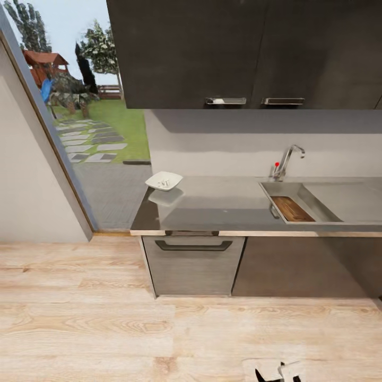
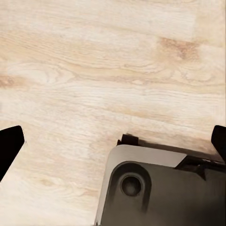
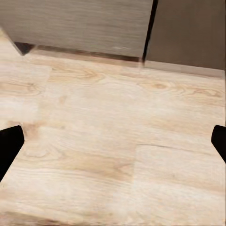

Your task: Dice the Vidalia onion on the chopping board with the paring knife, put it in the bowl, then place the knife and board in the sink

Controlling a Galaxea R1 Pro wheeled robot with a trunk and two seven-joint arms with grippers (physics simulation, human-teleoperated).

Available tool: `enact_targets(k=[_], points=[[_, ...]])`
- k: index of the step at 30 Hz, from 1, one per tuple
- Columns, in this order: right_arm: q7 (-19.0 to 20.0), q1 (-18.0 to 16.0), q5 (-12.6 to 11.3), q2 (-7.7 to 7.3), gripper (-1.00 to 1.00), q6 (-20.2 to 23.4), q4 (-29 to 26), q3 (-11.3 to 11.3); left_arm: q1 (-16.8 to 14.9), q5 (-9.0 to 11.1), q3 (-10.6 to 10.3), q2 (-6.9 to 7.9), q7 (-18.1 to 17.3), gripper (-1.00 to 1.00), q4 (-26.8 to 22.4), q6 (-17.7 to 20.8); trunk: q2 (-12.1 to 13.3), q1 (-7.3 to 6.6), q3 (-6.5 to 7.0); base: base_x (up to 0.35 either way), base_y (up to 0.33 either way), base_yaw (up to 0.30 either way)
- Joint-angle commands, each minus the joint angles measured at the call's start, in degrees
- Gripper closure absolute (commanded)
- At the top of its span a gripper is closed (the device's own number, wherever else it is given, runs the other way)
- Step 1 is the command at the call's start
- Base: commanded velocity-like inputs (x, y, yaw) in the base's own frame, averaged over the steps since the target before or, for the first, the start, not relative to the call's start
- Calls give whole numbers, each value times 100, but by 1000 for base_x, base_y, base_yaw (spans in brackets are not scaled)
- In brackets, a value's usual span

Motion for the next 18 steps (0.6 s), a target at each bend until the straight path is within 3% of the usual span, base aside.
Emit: enact_targets(k=[1, 4, 8, 14, 18], points=[[-187, 156, -6, 141, -100, -247, 1, -89, -3, 21, -55, 39, 35, -100, -19, -27, -11, 4, -10, 0, 0, 0], [-818, 364, -9, 390, -100, -740, 2, -93, -3, 21, -58, 111, 33, -100, -39, -66, -11, 4, -10, 0, 0, 0], [-1297, 445, -10, 477, -100, -979, -5, -103, -3, 21, -66, 153, 31, -100, -44, -94, -11, 4, -10, 0, 0, 0], [-1447, 464, -9, 494, -100, -1032, -12, -110, -3, 21, -69, 178, 34, -100, -40, -108, -11, 4, -10, 0, 0, 0], [-1479, 466, -10, 495, -100, -1041, -20, -116, -1, 21, -69, 291, 26, -100, -25, -189, -11, 4, -10, 0, 0, 0]])
